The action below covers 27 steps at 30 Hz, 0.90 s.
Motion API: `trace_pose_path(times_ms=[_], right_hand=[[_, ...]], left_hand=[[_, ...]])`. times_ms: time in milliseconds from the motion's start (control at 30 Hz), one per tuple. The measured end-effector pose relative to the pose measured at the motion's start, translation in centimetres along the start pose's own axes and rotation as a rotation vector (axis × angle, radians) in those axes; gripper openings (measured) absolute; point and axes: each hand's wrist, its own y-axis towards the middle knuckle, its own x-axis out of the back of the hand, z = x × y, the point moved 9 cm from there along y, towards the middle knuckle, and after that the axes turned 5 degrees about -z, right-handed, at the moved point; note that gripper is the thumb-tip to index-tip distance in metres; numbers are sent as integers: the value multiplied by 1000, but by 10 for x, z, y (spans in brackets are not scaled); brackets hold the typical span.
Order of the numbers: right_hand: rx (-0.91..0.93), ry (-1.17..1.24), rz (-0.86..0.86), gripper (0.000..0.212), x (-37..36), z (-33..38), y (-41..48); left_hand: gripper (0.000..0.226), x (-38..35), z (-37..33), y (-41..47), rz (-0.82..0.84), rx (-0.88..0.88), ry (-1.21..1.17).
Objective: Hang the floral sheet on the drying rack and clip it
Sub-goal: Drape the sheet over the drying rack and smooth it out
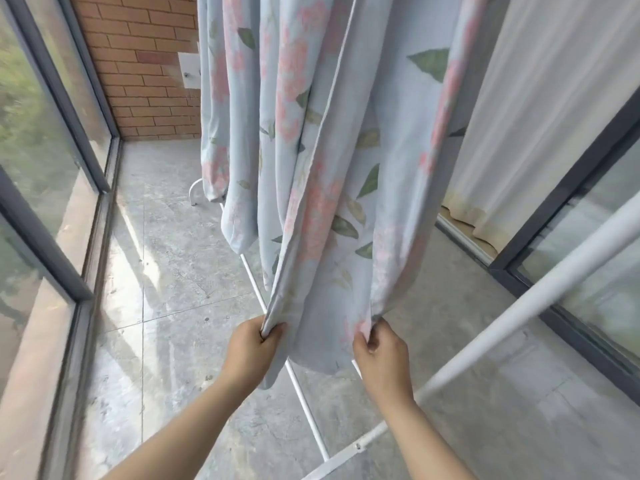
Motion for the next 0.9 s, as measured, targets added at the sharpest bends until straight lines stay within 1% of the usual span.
trace_pose_path(times_ms=[100,200,233,300,333,367,400,467,500,533,567,600,667,733,767,833,900], right_hand=[[50,72,17,19,-40,-45,-4],[61,159,-44,23,-59,-73,0],[40,181,-48,20,-62,-79,0],[-29,246,-33,9,-65,-84,-4],[-52,280,-23,6,-64,-83,-8],[-66,298,-9,5,-63,-80,-13],[-71,300,15,4,-63,-78,-17],[-65,280,84,8,-67,-77,-20],[-57,250,124,14,-72,-79,-21],[-55,207,158,25,-76,-84,-23],[-60,174,181,33,-80,-89,-26],[-71,151,195,35,-84,-96,-28],[-91,158,216,38,-87,-109,-36],[-106,177,212,50,-84,-119,-43],[-115,196,210,51,-82,-122,-46],[-140,261,221,38,-80,-123,-50],[-166,302,245,28,-80,-126,-53]], left_hand=[[49,-31,55,-4,-7,-3,-38],[47,-44,80,-9,-16,-87,-77],[41,-44,80,-11,-13,-135,-78],[23,-37,74,-18,3,-187,-111],[17,-32,70,-20,3,-195,-131],[15,-24,64,-23,-12,-204,-147],[18,-16,60,-24,-41,-214,-148],[27,-8,58,-21,-95,-254,-100],[30,-8,59,-19,-107,-265,-69],[32,-10,63,-17,-112,-260,-49],[34,-12,67,-15,-117,-254,-39],[35,-14,71,-14,-116,-250,-31],[36,-23,75,-13,-95,-227,-16],[37,-34,79,-12,-73,-195,-1],[38,-40,80,-11,-63,-178,2],[42,-53,79,-12,-43,-145,-9],[43,-71,78,-15,14,-113,-52]])
